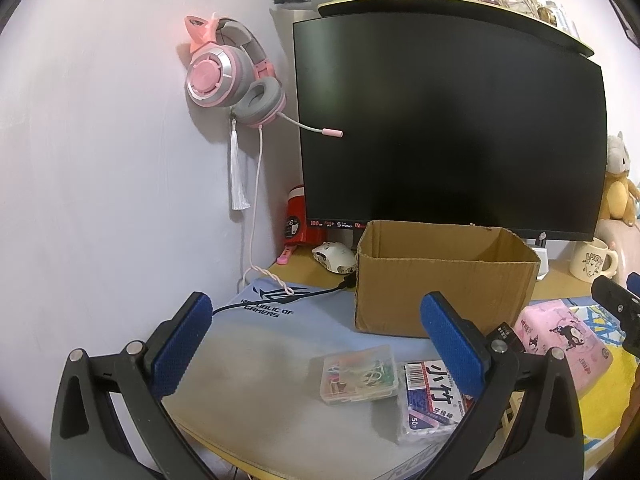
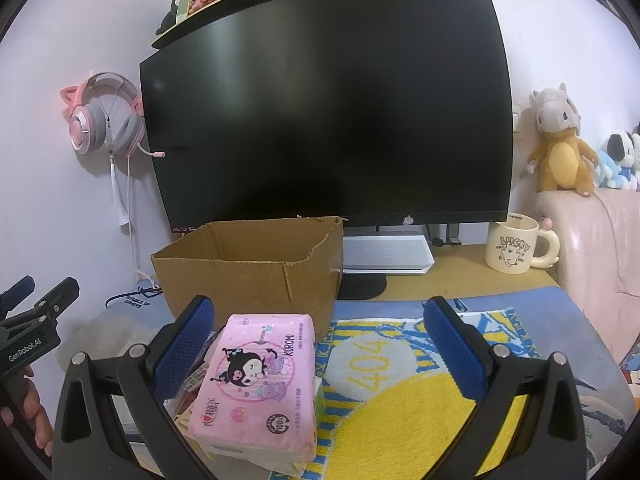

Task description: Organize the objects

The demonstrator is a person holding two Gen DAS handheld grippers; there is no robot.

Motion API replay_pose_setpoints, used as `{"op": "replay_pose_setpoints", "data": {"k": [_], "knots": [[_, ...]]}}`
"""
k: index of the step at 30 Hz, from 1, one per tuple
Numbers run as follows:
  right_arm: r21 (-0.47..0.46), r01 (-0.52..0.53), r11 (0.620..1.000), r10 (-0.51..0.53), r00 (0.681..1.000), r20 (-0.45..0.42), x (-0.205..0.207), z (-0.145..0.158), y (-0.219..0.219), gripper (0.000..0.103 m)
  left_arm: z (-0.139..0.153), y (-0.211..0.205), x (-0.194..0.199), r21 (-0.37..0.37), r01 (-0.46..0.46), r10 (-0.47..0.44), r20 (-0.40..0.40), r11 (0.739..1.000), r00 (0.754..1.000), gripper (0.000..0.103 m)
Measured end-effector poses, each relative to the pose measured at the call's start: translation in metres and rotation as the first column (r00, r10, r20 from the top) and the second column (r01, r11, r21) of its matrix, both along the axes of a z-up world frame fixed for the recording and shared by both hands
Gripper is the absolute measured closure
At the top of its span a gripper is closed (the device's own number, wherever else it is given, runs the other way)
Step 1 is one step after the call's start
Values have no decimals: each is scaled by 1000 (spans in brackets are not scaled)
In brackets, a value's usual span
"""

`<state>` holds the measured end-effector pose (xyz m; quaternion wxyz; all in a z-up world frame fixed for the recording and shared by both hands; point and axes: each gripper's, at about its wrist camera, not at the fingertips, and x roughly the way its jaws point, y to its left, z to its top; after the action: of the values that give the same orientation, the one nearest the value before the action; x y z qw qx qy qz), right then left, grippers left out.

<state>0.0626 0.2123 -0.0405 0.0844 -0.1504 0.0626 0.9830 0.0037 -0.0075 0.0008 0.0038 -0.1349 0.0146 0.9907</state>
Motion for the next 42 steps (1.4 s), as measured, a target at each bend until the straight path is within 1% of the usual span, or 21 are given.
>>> {"op": "replay_pose_setpoints", "data": {"k": [6,9,15,20,23,31,34,37,42], "knots": [[-10,-10,1000,10,1000,15,-2,-2,0,0,-3,-1,-4,0,-24,24,12,1000,1000,0],[-20,-20,1000,20,1000,20,-3,-2,0,0,-4,-2,-6,6,-22,22,26,1000,999,0],[-15,-20,1000,20,1000,22,-3,-3,-1,0,-5,-4,-5,5,-22,22,20,1000,1000,0],[-15,-20,1000,20,1000,23,-4,-3,-1,0,-5,-3,-6,-1,-22,22,31,1000,999,0],[-20,-26,999,27,999,30,-5,-4,-1,0,-9,-3,-12,2,-14,14,69,1000,997,0],[-20,-49,999,50,996,69,-12,-9,-5,0,-21,-6,-29,68,24,-35,168,997,985,0],[-2,-59,998,58,994,88,-15,-11,-9,0,-28,-5,-36,80,4,-21,209,997,978,0],[19,-66,998,64,992,110,-18,-14,-14,0,-35,-7,-42,92,-22,0,234,996,972,0],[42,-66,997,59,987,152,-24,-19,-19,0,-46,-15,-55,176,-5,-47,290,984,956,0]]}}
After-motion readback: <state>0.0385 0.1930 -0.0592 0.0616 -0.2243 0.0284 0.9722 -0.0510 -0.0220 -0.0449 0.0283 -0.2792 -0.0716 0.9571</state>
